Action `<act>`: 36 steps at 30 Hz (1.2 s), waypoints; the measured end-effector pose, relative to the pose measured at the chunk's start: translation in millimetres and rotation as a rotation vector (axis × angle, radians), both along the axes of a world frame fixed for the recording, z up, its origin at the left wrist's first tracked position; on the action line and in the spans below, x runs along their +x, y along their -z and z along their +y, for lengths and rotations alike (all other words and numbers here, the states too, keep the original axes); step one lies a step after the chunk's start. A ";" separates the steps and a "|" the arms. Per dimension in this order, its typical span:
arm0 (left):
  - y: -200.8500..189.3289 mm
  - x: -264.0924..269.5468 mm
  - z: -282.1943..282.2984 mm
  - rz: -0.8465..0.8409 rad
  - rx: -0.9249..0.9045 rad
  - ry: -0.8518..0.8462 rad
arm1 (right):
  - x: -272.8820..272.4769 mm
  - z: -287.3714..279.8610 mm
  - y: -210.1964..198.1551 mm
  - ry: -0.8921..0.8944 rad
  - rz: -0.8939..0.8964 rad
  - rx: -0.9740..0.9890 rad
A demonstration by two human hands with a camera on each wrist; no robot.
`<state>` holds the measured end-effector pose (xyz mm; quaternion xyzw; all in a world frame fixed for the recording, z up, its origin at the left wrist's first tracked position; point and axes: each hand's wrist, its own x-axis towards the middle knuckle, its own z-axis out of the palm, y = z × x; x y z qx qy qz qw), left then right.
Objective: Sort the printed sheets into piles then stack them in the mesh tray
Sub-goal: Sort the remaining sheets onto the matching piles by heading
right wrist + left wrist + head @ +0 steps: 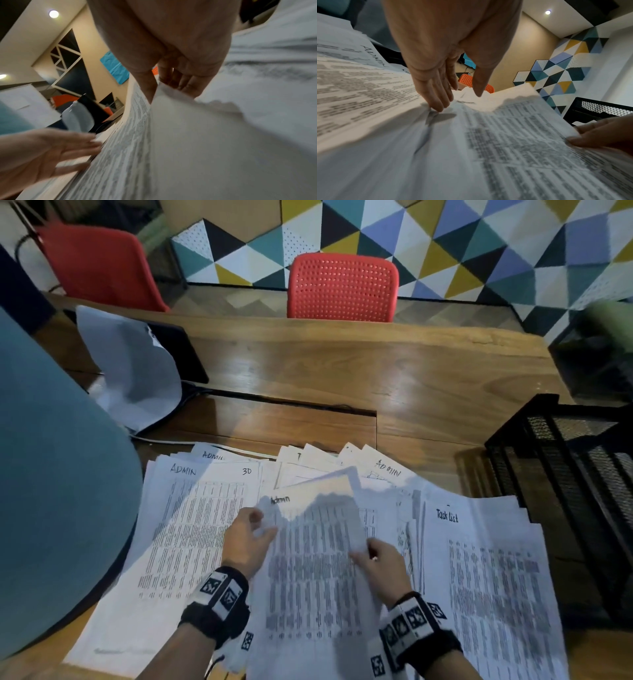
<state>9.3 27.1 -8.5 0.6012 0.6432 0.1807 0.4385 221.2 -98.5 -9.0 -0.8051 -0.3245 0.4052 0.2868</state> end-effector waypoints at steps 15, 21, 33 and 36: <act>-6.8 32.3 -20.9 0.023 -0.006 0.067 | 60.5 -73.3 -0.1 0.644 0.065 0.142; 3.7 36.4 -25.0 0.128 -0.015 0.150 | 63.0 -76.3 -4.2 0.654 0.171 0.119; -19.5 39.8 -19.8 -0.480 -0.229 0.258 | 63.7 -72.1 18.0 0.607 0.415 0.239; -25.5 38.0 -15.9 -0.569 -0.300 0.204 | 63.6 -73.9 16.8 0.544 0.419 0.244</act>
